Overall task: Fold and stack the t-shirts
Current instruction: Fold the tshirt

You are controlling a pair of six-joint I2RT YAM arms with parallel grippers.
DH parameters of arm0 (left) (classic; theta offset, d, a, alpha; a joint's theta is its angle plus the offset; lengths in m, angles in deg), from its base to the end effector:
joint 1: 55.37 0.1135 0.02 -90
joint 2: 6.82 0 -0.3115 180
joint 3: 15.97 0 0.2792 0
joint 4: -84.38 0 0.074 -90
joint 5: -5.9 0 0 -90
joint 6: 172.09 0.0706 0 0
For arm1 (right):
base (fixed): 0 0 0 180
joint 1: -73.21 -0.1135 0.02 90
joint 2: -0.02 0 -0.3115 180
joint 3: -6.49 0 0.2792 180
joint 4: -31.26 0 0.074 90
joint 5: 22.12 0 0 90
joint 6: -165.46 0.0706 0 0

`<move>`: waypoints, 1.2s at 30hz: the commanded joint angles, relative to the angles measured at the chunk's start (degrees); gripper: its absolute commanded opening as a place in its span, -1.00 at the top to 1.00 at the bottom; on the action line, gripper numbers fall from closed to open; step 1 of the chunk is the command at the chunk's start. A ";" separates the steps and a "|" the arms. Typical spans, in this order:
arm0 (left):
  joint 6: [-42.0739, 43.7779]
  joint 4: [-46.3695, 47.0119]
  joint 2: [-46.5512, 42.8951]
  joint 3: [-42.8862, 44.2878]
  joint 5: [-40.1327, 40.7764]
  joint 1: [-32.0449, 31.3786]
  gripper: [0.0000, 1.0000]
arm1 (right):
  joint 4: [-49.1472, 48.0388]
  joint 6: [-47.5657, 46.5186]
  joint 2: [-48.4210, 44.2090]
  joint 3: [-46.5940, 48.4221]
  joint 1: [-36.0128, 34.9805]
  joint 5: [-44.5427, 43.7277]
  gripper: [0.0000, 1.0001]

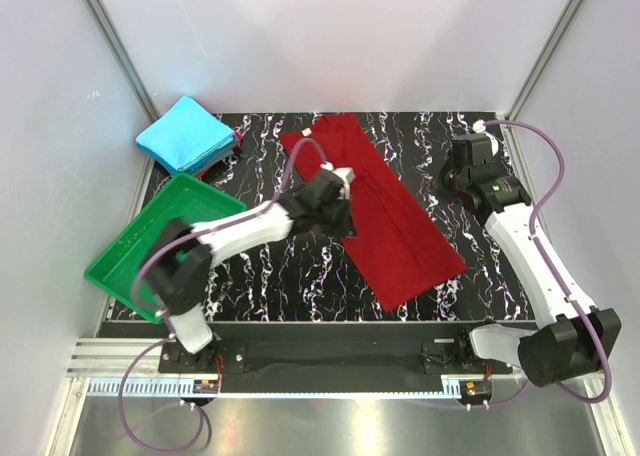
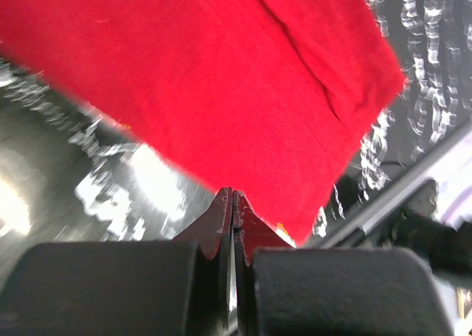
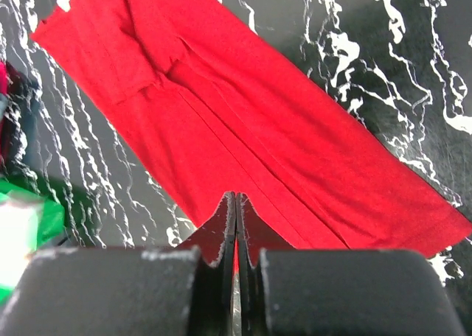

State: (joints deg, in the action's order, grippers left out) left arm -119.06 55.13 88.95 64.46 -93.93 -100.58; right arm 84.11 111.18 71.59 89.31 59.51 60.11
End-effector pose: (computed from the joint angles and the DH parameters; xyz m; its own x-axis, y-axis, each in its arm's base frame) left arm 0.2893 -0.3086 0.2488 -0.8672 0.0325 -0.4969 0.3297 0.7853 -0.5240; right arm 0.2966 0.0625 0.3679 -0.6033 0.4483 -0.6595 0.2658 0.8928 0.3637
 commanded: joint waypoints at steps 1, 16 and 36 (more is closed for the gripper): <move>-3.20 4.01 8.45 7.10 1.92 -2.77 1.00 | -0.46 -1.97 -0.99 -3.35 -0.28 2.05 0.98; -0.03 -8.38 18.14 9.41 8.93 -5.24 1.00 | -2.74 -2.42 -4.33 -9.59 -0.37 10.23 0.87; 6.38 -11.72 -5.06 -11.78 18.44 5.65 1.00 | -1.68 0.65 -3.37 -25.32 -10.61 16.66 0.07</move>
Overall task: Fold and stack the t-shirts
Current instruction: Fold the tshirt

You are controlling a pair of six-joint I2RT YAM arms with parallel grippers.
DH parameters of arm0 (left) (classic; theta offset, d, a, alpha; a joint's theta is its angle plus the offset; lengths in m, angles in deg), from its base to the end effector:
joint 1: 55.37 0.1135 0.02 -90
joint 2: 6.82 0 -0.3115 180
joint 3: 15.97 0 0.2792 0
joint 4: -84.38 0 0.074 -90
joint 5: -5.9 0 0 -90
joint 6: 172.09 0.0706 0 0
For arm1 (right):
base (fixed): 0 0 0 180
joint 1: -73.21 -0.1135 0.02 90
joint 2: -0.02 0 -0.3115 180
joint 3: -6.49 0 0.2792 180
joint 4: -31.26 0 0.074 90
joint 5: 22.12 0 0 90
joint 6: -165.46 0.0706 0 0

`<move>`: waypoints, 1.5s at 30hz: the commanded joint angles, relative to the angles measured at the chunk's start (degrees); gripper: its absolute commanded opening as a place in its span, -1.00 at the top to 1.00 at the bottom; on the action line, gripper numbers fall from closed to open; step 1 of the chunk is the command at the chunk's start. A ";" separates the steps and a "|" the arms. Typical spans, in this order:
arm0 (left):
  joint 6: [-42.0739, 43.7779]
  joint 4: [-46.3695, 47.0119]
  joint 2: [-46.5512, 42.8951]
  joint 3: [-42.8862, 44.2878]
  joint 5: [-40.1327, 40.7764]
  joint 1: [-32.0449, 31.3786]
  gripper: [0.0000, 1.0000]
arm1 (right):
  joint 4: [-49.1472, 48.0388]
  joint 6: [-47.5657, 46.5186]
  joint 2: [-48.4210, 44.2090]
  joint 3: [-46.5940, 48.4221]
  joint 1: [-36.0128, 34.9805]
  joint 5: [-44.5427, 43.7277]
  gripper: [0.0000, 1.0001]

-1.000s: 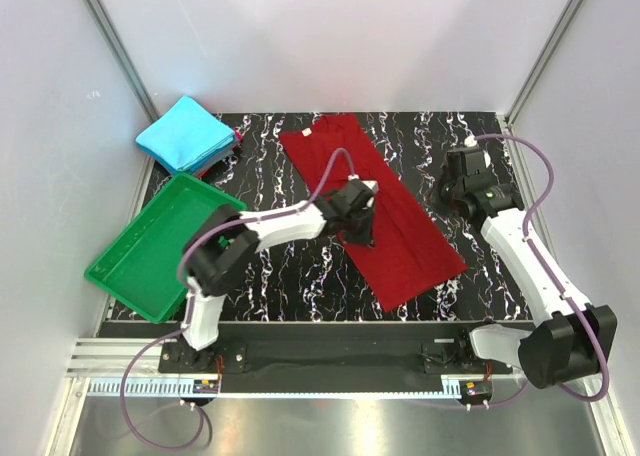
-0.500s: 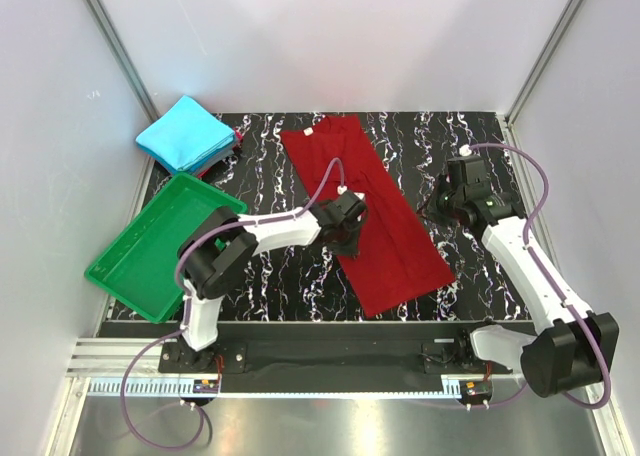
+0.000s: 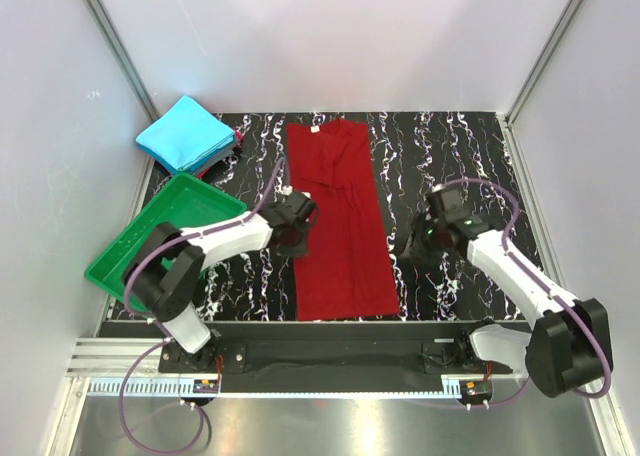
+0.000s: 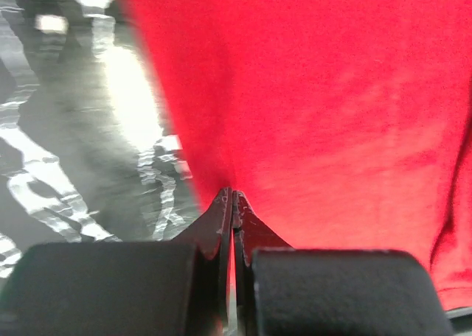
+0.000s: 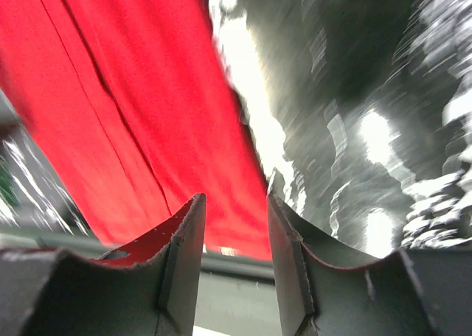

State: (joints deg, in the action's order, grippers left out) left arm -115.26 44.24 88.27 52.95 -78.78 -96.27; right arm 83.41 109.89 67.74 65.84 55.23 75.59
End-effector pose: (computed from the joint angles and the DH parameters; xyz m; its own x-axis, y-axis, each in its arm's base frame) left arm 0.2735 -0.2283 0.1685 -0.9206 0.0768 -0.3828 0.1434 0.9784 -0.1488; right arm 0.2339 0.0859 0.2358 -0.8914 0.2998 -0.3399 0.1641 0.9126 0.3746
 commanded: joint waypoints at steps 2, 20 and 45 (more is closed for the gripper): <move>3.28 -1.80 -6.66 -0.61 3.38 3.46 1.00 | -2.74 5.19 0.39 -4.29 -9.08 0.73 0.06; -8.22 1.43 -31.63 -20.73 -7.79 -3.03 0.25 | -6.00 14.08 -8.84 -18.38 -14.46 1.35 0.01; -21.23 9.88 -33.04 -30.67 -6.29 -15.34 0.37 | -6.53 19.79 -4.79 -19.08 -17.52 1.61 0.26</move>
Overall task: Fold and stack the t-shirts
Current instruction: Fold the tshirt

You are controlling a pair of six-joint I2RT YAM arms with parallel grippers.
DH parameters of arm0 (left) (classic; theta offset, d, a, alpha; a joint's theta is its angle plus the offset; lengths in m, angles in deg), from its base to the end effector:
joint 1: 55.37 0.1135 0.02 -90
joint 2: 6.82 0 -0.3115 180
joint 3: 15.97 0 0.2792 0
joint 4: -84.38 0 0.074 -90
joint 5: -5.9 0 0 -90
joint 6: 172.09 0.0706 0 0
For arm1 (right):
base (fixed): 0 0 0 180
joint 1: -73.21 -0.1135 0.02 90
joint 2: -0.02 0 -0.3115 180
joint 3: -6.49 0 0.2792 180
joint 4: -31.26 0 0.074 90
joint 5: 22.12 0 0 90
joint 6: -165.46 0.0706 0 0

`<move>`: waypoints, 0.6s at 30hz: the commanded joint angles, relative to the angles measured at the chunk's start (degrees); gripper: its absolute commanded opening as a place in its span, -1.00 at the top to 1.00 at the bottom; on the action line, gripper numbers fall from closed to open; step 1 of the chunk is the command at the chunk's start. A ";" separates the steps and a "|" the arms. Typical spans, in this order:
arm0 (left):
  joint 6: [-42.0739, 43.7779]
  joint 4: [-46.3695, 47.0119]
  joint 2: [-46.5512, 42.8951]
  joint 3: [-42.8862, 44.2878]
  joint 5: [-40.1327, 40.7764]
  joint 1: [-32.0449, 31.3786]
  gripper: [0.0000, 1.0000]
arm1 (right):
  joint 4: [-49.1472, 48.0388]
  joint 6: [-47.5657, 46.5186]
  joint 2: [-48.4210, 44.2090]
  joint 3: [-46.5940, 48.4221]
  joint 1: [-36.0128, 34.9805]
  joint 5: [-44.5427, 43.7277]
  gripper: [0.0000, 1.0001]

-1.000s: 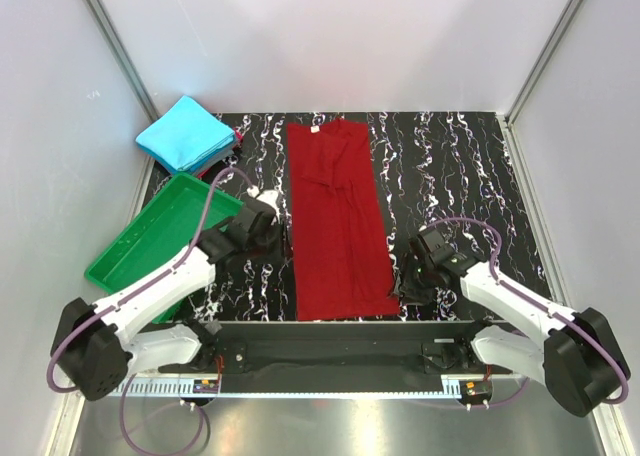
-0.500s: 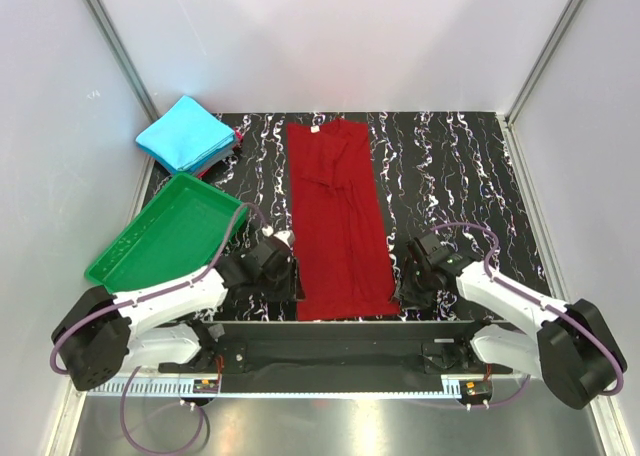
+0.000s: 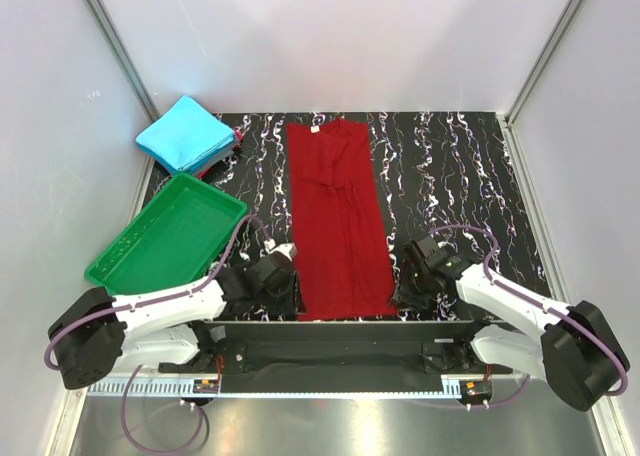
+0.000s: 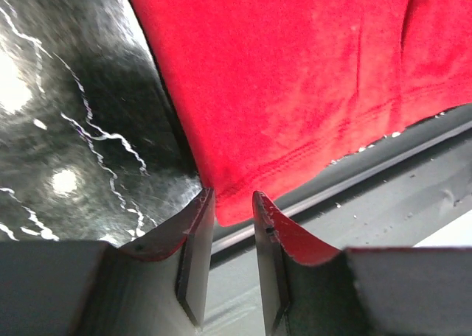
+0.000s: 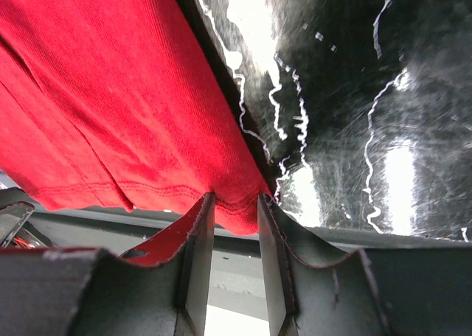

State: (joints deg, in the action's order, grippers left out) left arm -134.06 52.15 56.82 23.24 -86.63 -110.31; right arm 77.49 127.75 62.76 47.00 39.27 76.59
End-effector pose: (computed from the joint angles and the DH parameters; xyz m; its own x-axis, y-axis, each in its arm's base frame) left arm 0.1211 -0.1780 0.1564 -0.9508 -0.0151 -0.3095 0.1344 0.8800 -0.4556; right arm 0.1505 0.1141 0.1510 -0.9451 0.3065 -0.1131 0.2447 0.8935 0.3766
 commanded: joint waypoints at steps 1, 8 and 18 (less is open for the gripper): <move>-2.79 2.06 -1.76 -1.23 1.82 -1.66 0.38 | -0.51 2.11 0.28 -0.15 -1.92 0.43 0.26; -3.32 2.15 -1.32 -2.28 2.35 -3.07 0.43 | 1.77 4.57 -0.16 0.64 -4.74 -2.20 0.21; -4.02 1.09 -1.50 -2.29 6.74 -4.48 0.35 | 9.41 4.49 -0.07 5.30 -6.85 -8.53 0.18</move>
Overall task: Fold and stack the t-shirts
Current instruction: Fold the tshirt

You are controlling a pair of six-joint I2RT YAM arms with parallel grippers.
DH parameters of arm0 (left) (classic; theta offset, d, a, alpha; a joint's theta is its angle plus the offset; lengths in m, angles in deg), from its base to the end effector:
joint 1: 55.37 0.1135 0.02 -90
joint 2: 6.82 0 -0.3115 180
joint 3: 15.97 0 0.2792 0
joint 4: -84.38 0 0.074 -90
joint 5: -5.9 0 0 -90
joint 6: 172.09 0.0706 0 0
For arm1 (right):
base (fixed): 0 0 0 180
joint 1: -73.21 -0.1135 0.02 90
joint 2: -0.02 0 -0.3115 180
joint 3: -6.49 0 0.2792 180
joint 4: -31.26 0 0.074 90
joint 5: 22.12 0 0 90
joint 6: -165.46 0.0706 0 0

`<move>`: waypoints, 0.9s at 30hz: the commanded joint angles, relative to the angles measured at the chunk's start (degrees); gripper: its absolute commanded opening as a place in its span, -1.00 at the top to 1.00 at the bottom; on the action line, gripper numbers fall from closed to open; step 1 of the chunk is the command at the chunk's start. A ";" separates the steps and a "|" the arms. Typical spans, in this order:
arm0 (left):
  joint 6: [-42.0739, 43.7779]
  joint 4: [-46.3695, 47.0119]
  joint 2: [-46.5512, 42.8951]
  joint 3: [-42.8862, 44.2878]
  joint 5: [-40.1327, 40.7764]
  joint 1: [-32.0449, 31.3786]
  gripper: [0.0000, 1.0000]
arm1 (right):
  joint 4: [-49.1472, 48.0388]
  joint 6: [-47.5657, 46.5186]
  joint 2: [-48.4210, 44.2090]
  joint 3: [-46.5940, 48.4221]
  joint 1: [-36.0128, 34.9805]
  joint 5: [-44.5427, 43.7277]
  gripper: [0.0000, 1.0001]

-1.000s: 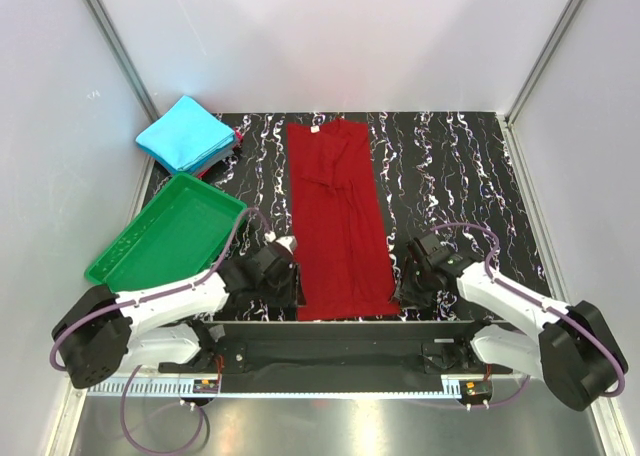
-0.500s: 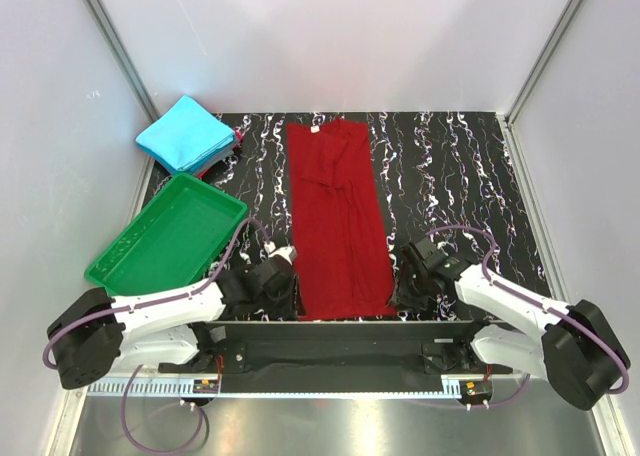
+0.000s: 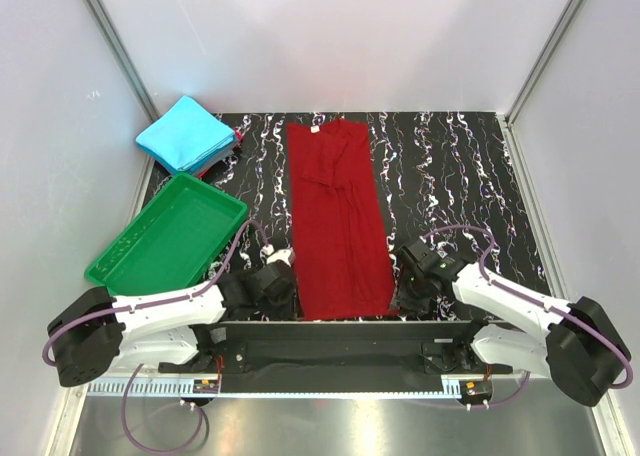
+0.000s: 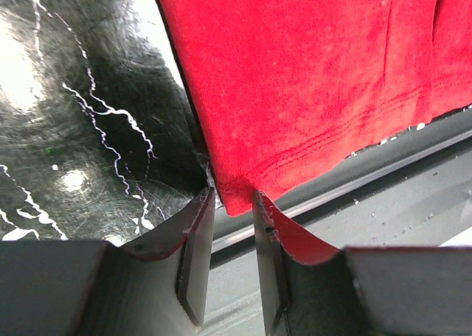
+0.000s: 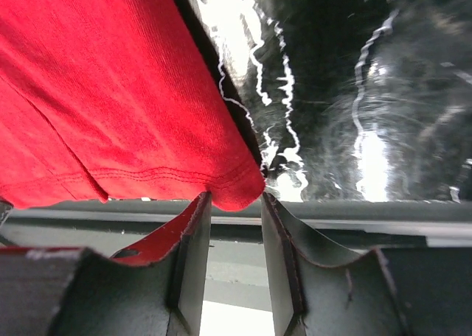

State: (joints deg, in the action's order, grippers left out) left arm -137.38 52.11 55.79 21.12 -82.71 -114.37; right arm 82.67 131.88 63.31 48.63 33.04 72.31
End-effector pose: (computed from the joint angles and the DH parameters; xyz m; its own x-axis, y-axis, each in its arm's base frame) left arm 0.1074 -0.1755 0.1475 -0.9471 -0.0194 -0.3204 0.1259 0.8957 -0.4265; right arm 0.1368 0.1226 0.1533 -0.9538 0.2819 -0.1044 0.2418 0.9258 0.2904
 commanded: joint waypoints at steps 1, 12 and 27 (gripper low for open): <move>-0.79 1.14 -0.38 -0.25 3.00 -0.50 0.35 | 4.93 0.18 -0.97 4.45 -0.62 -5.73 0.17; -1.32 3.25 3.84 -0.25 2.74 -1.20 0.99 | 5.21 0.35 -3.08 3.84 -0.62 -6.44 0.03; -1.23 -3.34 1.46 0.36 7.05 -1.20 1.00 | -2.79 1.14 1.93 1.20 -3.34 -3.11 0.27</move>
State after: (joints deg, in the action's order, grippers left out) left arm -139.17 52.44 57.01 21.21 -79.11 -115.33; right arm 81.60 131.94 65.78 49.97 30.86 69.05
